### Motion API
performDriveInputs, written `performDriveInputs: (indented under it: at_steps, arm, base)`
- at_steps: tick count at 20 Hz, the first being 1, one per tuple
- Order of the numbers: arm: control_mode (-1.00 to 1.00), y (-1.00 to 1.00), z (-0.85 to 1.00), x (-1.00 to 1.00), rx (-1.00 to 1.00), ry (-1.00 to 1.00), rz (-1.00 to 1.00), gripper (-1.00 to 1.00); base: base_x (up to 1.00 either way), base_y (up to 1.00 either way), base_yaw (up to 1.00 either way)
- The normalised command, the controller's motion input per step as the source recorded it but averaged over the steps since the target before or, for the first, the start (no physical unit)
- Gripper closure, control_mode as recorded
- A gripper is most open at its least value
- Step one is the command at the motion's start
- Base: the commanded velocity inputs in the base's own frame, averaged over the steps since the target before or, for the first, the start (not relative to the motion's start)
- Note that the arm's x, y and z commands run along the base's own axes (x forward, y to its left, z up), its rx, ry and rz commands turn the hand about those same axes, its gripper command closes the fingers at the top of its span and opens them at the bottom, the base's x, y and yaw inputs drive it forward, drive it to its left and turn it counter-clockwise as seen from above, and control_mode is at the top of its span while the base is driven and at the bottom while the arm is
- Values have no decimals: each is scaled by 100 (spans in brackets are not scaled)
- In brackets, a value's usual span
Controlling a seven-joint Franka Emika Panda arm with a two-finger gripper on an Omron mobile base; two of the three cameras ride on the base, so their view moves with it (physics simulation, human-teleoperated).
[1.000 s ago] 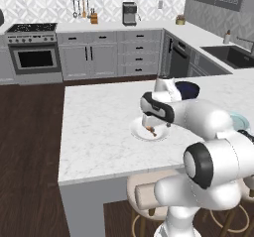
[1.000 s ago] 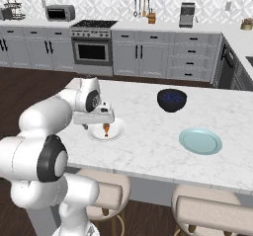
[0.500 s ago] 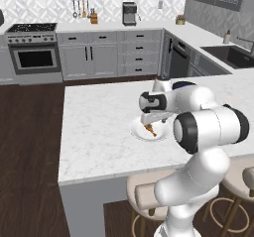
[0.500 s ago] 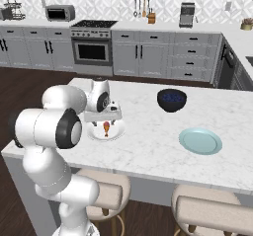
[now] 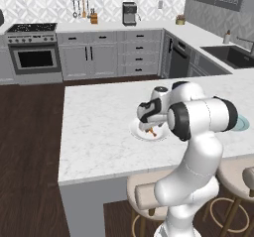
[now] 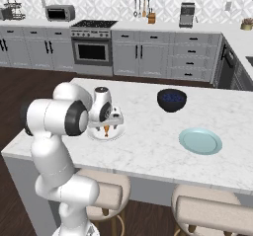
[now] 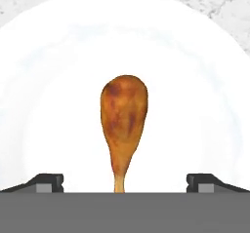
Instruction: Pick the chicken drumstick and bell pepper from their plates and place them in the bowl. Then put the bowl in the fridge.
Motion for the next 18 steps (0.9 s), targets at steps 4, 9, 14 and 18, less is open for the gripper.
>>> performDriveInputs:
  at_steps: [4, 9, 14, 18]
  arm:
    - [-100, 2, -40, 10, 0, 0, 0, -100]
    - [-100, 0, -24, 3, 1, 0, 0, -100]
    - [-100, 0, -26, 5, 1, 0, 0, 100]
    - [-100, 0, -16, 8, 1, 0, 0, 100]
  base:
    - [0, 0, 0]
    - [0, 0, 0]
    - [0, 0, 0]
    - [0, 0, 0]
